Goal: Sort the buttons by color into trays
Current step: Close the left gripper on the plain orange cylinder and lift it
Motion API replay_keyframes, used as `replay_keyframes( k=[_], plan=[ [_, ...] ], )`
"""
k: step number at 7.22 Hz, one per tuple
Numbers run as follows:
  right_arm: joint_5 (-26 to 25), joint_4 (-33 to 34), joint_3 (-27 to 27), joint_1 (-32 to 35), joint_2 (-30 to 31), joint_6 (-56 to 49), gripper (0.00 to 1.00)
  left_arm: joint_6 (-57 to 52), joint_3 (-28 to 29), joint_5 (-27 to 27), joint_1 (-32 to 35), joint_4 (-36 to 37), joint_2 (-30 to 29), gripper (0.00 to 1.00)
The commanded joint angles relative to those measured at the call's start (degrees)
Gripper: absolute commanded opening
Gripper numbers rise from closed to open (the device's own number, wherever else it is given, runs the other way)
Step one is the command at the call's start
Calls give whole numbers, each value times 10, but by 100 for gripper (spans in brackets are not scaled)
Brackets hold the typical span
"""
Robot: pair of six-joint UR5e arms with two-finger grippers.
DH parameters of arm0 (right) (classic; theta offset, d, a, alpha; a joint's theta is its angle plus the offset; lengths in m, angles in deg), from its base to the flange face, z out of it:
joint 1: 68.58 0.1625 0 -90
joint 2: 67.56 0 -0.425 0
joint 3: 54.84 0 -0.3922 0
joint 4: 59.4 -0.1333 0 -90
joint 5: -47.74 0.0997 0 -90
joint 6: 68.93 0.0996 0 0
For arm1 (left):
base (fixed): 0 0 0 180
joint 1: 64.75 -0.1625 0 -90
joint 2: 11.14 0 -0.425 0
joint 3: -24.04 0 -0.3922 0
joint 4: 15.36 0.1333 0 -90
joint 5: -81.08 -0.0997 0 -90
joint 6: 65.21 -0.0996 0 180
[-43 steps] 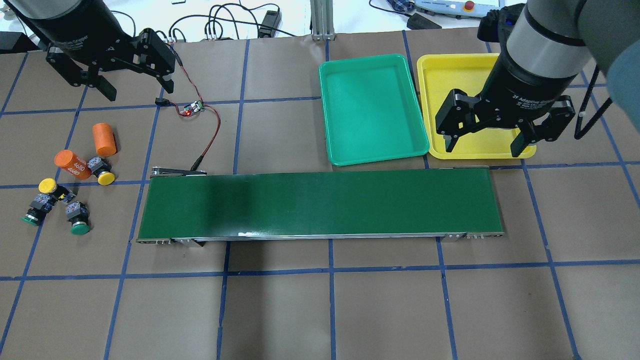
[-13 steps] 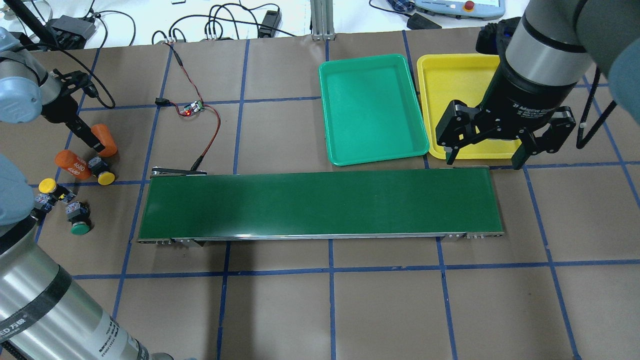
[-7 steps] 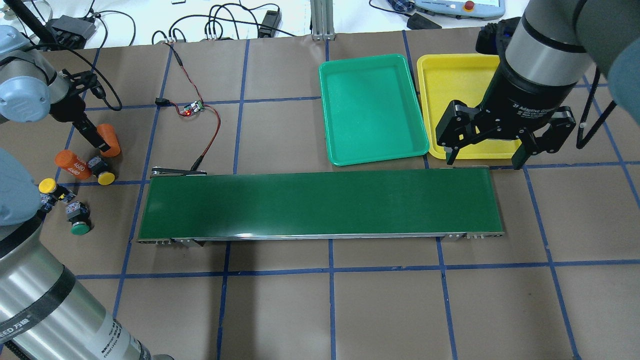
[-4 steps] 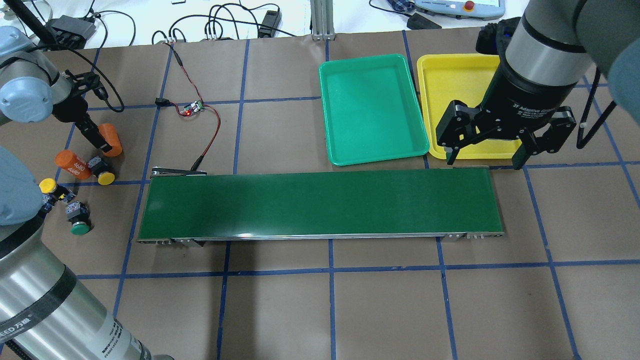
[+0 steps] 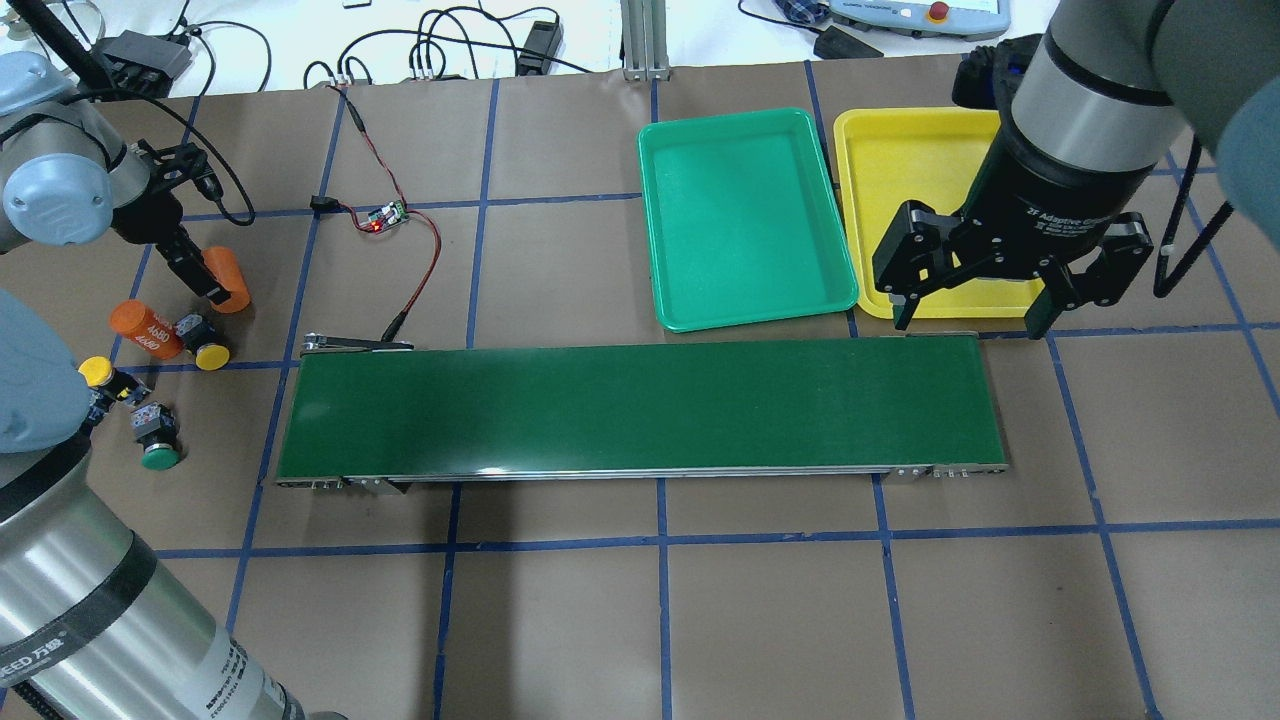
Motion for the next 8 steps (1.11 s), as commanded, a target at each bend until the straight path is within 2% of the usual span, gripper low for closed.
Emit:
replay_keyframes(
  k=[1,2,4,5,6,7,8],
  plan=[
    [0,0,0,0,0,-1,100,-4,-2,-6,7,0,5,19],
    [0,0,0,0,0,-1,100,-6,10,-8,7,-8,21,0],
    [1,0,0,0,-1,-1,100,20,8,-2,-11,-58,47,0],
    [-1,0,0,0,0,-1,100,111,6,-1,-13,-119,74,0],
    [0,0,0,0,-1,-1,100,256,-4,-3,-11,-171,112,0],
    [0,0,0,0,0,0,100,368,-13,-6,-6,-191,146,0],
    [0,0,0,0,-1,0,100,429,-39,1,-6,-207,177,0]
  ],
)
